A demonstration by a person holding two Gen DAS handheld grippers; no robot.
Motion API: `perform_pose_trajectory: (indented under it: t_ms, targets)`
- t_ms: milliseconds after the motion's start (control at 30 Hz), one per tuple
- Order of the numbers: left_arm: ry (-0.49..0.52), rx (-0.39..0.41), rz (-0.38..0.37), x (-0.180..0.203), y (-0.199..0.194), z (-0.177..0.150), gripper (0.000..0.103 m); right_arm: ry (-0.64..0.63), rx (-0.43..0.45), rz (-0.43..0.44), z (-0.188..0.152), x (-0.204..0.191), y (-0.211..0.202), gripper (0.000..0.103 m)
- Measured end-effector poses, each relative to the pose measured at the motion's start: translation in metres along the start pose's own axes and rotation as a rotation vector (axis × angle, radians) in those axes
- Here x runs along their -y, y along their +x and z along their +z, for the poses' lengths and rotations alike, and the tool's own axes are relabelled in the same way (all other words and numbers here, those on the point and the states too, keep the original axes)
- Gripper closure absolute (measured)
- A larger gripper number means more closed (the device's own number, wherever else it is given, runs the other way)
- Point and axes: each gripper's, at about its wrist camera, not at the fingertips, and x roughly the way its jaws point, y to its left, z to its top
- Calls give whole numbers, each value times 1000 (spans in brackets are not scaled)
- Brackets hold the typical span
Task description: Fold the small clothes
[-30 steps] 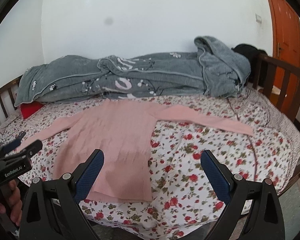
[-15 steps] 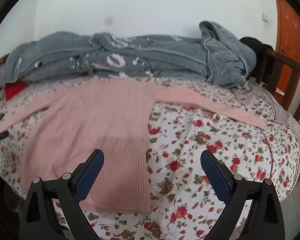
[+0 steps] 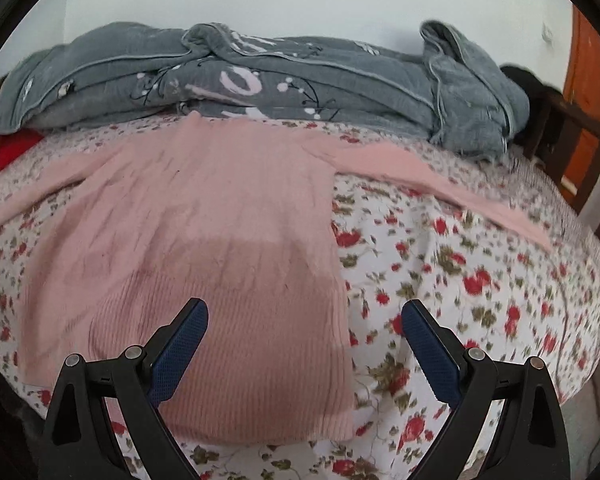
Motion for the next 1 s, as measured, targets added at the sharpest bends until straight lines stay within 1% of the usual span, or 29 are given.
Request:
perform_pose_trajectory:
  t_ms: [100, 133, 167, 200, 233, 267, 300, 367, 433, 500, 533, 600, 700, 767, 900, 1000]
  targets:
    - [-7, 16, 39, -2, 3, 13, 55, -53, 23, -15, 5, -9, -1, 7]
    - [-6, 19, 56, -1, 3, 18, 56, -62, 25, -7, 6, -11, 0, 7]
    - [-3, 24, 83, 0, 3, 22, 58, -70, 24, 6, 6, -11, 2, 7]
    - [2, 34, 130, 2, 1, 27, 61, -73, 20, 10, 6, -11, 5, 7]
    - [7, 43, 158, 3, 0, 31, 64, -70, 12, 7, 6, -9, 10, 7]
    - [13, 54, 187, 4, -2, 35, 71, -60, 1, 9, 6, -5, 14, 7]
    - [27, 65, 225, 9, -4, 39, 82, -33, -14, 24, 6, 2, 20, 7]
    - [76, 83, 294, 22, -5, 46, 93, 17, -27, 57, 6, 13, 25, 7]
    - [133, 99, 314, 41, -6, 50, 95, 64, -22, 91, 6, 27, 28, 7]
    - [183, 130, 327, 68, -10, 52, 96, 81, -9, 103, 8, 38, 29, 7]
    - [219, 148, 322, 90, -10, 53, 96, 85, -1, 104, 9, 44, 30, 7]
    - [270, 158, 301, 122, -8, 53, 96, 93, 18, 101, 11, 57, 30, 7]
    - [375, 160, 264, 187, 4, 44, 96, 106, 43, 103, 13, 78, 32, 7]
    - [453, 144, 226, 239, 22, 33, 96, 118, 56, 115, 13, 93, 34, 7]
    - [560, 101, 163, 324, 59, -2, 96, 155, 72, 120, 10, 127, 44, 7]
    - [689, 66, 108, 397, 97, -51, 96, 185, 73, 115, 6, 150, 49, 7]
